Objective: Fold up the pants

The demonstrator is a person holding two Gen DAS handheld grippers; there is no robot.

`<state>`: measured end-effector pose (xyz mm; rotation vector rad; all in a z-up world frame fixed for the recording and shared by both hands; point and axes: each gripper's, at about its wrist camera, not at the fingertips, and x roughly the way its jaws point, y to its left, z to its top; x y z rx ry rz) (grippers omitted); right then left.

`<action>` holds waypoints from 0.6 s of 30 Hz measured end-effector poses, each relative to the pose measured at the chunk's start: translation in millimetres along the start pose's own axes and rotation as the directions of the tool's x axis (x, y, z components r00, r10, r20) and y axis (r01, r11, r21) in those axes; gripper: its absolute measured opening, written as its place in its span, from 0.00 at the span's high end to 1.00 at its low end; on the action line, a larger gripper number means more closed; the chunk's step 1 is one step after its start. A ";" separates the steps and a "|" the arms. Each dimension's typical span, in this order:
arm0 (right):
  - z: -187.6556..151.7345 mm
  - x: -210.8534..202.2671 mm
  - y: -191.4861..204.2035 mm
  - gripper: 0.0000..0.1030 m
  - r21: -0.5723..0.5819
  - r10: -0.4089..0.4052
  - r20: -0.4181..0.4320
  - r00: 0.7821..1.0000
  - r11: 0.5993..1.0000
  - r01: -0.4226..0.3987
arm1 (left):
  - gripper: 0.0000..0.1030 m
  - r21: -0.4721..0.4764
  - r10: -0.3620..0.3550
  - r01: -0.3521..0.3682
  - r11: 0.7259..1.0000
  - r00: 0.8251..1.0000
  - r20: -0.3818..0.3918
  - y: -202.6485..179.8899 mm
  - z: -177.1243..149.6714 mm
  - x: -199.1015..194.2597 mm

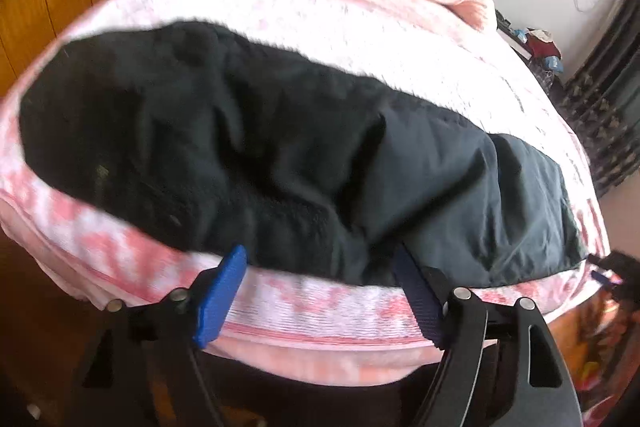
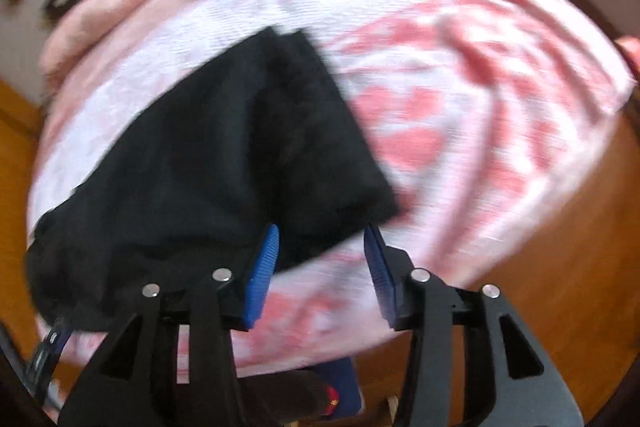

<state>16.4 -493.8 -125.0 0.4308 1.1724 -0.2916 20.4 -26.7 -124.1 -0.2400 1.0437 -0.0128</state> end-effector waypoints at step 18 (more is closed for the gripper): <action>-1.2 -8.2 285.6 0.48 -0.570 0.424 -0.222 0.878 0.675 -0.470 | 0.19 -0.138 0.238 -0.228 0.964 0.970 0.059 134.9 31.6 1.2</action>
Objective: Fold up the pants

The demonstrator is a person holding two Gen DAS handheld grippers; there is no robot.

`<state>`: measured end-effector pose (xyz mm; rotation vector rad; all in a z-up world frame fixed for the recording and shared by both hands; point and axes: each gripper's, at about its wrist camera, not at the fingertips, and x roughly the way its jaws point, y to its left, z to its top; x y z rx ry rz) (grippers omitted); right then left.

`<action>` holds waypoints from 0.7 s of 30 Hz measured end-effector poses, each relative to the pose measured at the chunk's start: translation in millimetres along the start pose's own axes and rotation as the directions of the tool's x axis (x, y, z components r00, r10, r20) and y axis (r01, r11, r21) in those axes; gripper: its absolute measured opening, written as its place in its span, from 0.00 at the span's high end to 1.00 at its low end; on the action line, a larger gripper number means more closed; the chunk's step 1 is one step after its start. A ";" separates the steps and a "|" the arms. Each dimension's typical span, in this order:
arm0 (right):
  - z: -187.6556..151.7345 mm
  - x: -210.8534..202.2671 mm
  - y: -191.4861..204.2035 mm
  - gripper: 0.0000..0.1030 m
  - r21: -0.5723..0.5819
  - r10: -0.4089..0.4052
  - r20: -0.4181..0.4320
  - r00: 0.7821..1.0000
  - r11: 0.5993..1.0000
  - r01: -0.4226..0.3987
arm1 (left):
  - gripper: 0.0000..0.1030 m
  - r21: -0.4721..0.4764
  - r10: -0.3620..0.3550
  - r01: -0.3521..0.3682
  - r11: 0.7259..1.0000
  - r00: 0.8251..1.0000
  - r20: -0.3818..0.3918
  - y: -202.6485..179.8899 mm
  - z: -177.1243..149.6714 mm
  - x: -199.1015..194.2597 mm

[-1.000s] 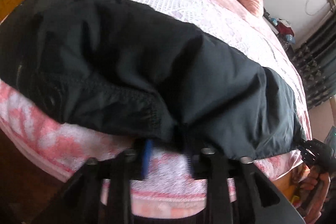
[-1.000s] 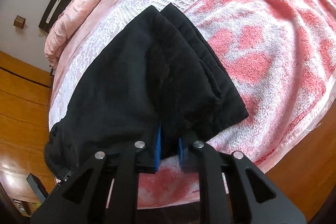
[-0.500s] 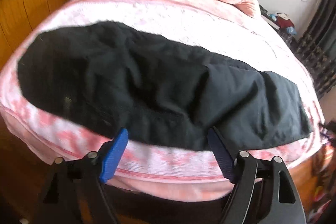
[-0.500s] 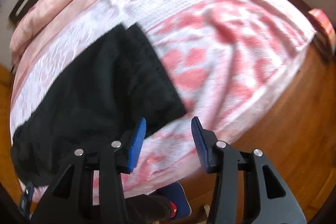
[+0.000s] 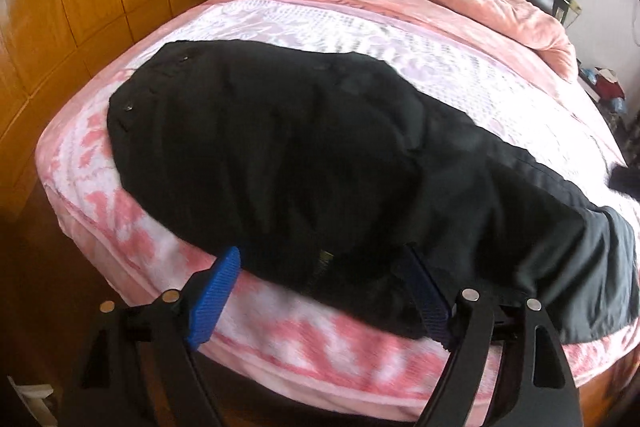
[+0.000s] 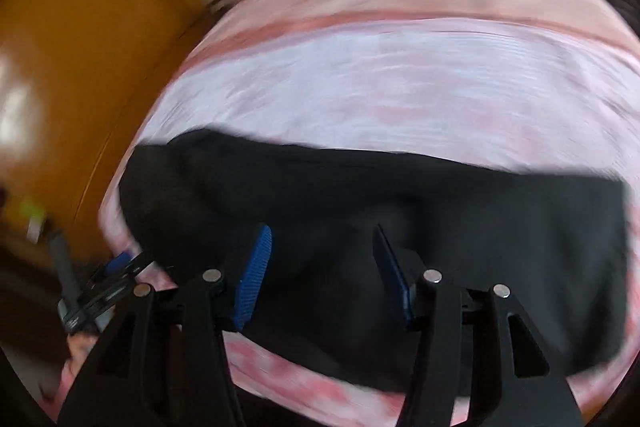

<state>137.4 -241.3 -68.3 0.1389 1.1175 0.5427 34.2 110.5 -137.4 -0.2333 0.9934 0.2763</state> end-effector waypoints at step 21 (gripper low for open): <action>74.7 228.6 155.2 0.96 -0.419 -0.033 -0.377 0.926 0.898 -0.138 | 0.10 -0.029 -0.026 0.026 0.999 1.000 -0.008 18.3 -2.1 35.3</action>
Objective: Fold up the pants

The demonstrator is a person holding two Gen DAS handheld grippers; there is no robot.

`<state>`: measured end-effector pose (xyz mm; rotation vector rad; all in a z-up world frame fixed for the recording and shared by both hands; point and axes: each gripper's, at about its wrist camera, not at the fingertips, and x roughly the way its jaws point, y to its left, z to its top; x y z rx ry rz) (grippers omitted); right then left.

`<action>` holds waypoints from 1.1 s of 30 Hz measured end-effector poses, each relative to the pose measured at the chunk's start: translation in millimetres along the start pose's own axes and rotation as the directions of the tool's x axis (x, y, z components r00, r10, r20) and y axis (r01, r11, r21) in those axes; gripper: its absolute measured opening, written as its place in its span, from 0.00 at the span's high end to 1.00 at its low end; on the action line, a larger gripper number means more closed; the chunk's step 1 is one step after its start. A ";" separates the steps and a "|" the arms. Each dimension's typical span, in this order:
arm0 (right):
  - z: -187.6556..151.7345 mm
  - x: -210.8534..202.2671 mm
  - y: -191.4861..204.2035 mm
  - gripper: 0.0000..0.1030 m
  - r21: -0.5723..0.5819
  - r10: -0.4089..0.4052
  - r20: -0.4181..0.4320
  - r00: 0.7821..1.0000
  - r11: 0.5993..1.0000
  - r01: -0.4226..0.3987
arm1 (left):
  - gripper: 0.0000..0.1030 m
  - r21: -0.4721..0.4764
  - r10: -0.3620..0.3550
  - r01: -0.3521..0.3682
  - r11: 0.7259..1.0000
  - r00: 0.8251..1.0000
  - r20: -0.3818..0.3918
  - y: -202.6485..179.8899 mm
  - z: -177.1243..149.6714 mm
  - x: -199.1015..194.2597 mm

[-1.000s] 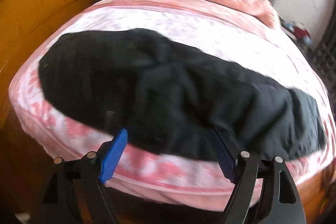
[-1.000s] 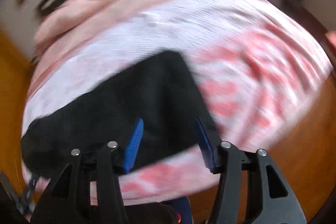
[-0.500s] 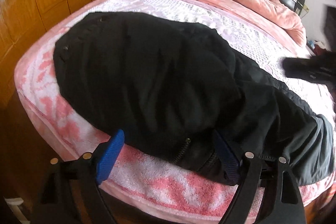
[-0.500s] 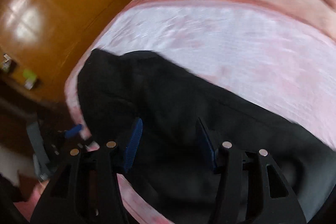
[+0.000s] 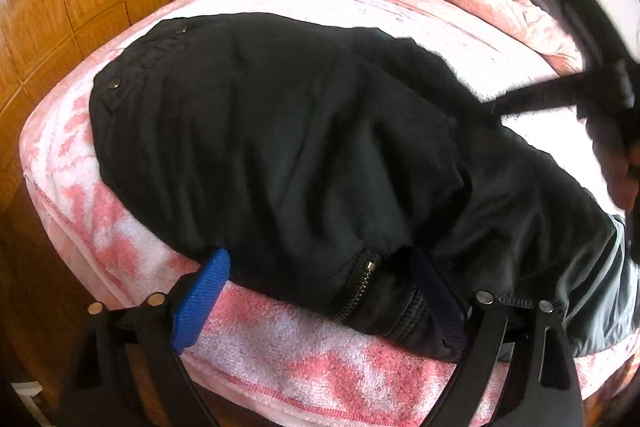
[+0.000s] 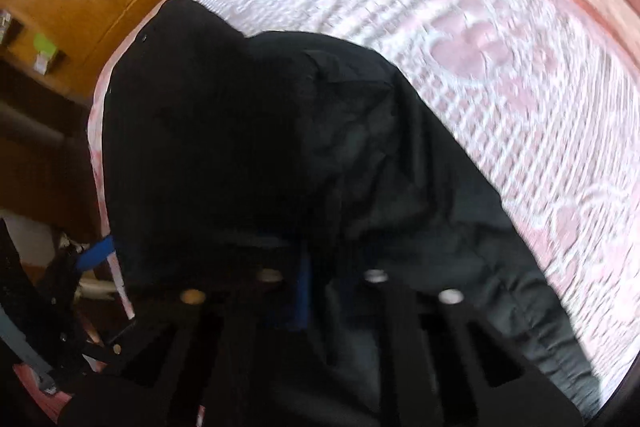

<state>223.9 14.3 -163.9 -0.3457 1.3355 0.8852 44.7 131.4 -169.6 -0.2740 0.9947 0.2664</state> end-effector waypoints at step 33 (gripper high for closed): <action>-121.7 -114.1 -106.9 0.56 0.011 -0.180 0.146 0.973 0.983 0.181 | 0.10 0.182 -0.123 0.128 0.975 0.992 -0.040 -132.5 23.3 -0.5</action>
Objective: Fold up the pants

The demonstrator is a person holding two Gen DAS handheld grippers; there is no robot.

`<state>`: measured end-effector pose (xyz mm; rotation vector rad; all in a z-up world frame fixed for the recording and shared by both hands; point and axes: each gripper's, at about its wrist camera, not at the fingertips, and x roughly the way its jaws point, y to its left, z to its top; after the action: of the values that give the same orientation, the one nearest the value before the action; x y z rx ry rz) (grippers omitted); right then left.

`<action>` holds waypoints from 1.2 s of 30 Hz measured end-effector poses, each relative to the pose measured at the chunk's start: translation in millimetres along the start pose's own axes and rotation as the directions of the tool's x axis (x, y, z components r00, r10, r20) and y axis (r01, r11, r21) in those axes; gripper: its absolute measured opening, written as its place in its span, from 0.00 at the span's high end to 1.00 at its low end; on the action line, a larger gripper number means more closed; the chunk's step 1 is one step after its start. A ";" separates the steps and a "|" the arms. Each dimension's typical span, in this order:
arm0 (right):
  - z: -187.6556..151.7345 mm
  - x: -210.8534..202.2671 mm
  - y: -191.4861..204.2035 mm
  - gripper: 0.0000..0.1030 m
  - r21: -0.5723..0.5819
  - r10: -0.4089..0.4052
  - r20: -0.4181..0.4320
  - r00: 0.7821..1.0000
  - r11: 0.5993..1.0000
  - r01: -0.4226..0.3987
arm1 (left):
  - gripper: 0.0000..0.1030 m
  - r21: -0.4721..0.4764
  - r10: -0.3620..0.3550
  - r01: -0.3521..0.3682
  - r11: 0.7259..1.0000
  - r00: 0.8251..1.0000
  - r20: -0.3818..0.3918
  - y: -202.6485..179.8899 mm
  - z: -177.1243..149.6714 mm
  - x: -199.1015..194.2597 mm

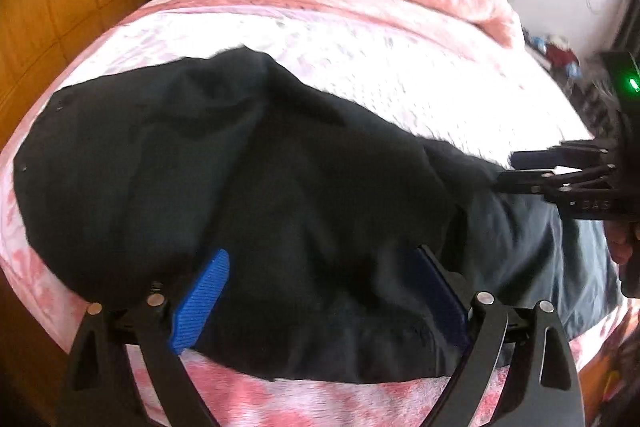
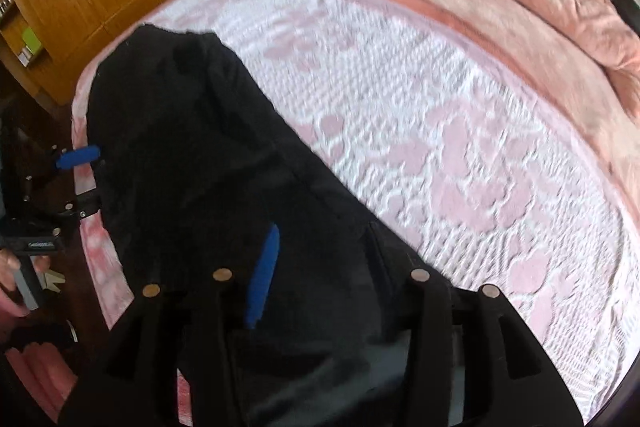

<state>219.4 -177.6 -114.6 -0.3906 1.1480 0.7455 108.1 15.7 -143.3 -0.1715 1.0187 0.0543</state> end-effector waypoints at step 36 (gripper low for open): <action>-208.5 -51.0 -110.2 0.67 0.645 -0.216 0.007 0.976 0.747 0.161 | 0.03 0.188 0.049 -0.029 0.982 0.993 -0.106 -116.0 -26.2 44.4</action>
<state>145.7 -403.4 -156.8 0.1095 1.1897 0.1505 123.7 -104.5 -180.9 0.0169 1.1317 -0.0153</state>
